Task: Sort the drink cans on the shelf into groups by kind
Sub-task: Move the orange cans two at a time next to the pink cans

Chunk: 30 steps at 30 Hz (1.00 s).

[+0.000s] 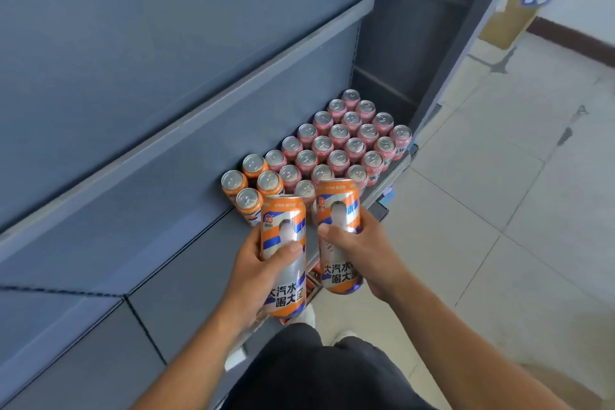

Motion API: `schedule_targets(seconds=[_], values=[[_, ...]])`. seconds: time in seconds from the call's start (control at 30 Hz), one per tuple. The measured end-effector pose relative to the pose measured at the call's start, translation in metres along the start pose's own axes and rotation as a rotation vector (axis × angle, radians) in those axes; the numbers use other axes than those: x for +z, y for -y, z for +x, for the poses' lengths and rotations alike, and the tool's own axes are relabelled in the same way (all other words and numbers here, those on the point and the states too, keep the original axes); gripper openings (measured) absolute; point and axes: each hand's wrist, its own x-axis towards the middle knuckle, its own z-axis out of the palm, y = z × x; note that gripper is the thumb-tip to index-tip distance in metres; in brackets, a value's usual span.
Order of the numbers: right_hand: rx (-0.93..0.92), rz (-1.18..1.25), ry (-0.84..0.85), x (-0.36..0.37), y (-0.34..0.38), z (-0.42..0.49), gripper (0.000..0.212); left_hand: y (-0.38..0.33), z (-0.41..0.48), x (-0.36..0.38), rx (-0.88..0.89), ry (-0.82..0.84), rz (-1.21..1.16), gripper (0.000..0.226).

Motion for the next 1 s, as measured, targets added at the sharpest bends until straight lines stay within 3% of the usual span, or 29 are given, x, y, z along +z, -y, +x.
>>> schedule_targets(seconds=[0.13,0.37,0.67,1.0], values=[[0.033,-0.092,0.058,0.011,0.002,0.038,0.034,0.011,0.028,-0.018,0.011,-0.094,0.018,0.044],[0.011,-0.277,0.177,0.029,0.009,0.101,0.035,0.031,0.078,-0.043,-0.025,-0.214,-0.025,0.060],[0.028,-0.438,0.272,0.036,-0.020,0.161,0.074,0.065,0.104,-0.035,-0.030,-0.320,0.039,0.074],[-0.178,-0.717,0.409,0.030,-0.034,0.208,0.078,0.089,0.132,-0.014,-0.070,-0.552,0.110,0.060]])
